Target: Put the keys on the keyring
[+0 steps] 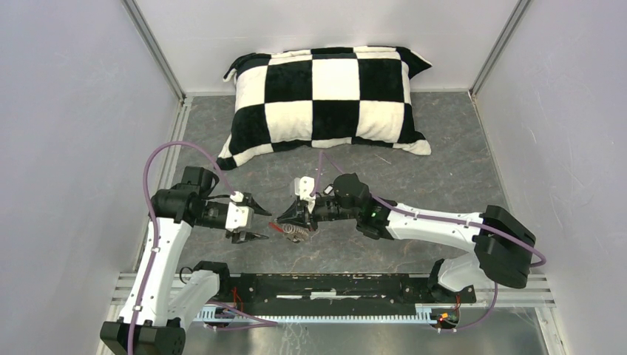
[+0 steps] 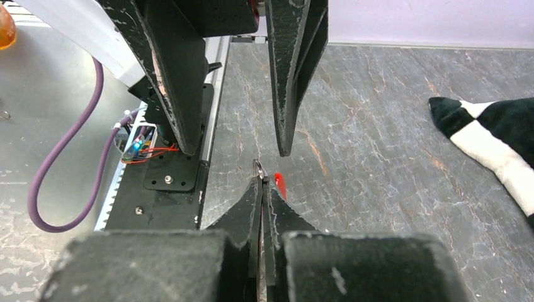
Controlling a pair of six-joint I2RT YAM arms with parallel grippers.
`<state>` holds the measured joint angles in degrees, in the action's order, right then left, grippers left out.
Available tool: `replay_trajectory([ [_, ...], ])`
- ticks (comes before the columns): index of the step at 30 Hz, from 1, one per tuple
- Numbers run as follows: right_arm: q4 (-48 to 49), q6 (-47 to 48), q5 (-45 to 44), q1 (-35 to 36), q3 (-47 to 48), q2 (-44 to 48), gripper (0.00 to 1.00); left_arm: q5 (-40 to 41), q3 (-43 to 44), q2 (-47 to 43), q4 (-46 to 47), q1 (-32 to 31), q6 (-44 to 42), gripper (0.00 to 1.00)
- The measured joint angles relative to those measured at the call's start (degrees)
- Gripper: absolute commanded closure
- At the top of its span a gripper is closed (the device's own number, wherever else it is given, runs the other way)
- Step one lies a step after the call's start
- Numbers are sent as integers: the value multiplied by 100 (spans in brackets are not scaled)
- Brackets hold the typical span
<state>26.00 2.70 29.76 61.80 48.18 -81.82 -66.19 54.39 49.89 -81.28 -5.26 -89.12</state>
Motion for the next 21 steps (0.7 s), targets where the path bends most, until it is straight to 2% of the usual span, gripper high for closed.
replay_trajectory([
  [8, -9, -33, -151, 140, 0, 199, 99, -302, 0, -9, -22, -35, 44, 47],
  [14, -76, -24, -358, 262, 0, 240, 99, -452, 0, -9, 302, -35, 605, 64],
  [21, -149, 0, -614, 378, 2, 326, 99, -468, -4, -28, 518, -55, 876, 75],
])
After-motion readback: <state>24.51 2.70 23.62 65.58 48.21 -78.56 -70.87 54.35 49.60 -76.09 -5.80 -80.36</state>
